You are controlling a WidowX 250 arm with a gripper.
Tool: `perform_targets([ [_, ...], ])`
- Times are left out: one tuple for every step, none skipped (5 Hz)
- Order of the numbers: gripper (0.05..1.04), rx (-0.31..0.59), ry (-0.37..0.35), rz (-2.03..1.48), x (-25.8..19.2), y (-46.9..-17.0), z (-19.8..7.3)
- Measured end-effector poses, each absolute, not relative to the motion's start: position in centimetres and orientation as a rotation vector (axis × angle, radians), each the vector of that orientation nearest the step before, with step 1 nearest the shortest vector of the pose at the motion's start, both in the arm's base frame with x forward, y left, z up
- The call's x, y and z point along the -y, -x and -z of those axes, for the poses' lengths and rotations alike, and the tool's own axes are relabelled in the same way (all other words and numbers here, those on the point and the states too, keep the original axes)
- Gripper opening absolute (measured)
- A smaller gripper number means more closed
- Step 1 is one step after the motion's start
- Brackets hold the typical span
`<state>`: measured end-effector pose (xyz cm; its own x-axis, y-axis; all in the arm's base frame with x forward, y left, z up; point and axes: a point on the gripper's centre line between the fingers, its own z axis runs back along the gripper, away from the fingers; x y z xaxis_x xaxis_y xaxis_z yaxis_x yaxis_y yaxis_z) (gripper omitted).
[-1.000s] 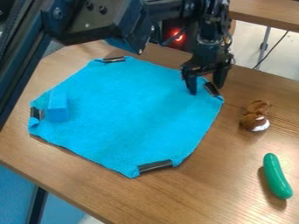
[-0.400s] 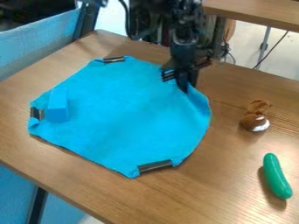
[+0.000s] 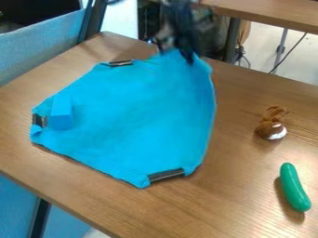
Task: Fold the cloth from top right to left
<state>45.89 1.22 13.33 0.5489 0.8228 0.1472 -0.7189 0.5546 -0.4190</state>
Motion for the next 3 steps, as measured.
perform_targets([
  [0.063, 0.335, 0.348, -0.942, -3.9, -43.2, -13.8],
  [0.063, 0.298, 0.301, -0.905, -5.5, -39.5, -11.7],
  [0.063, 0.286, 0.274, -0.881, -8.0, -36.4, -10.9],
])
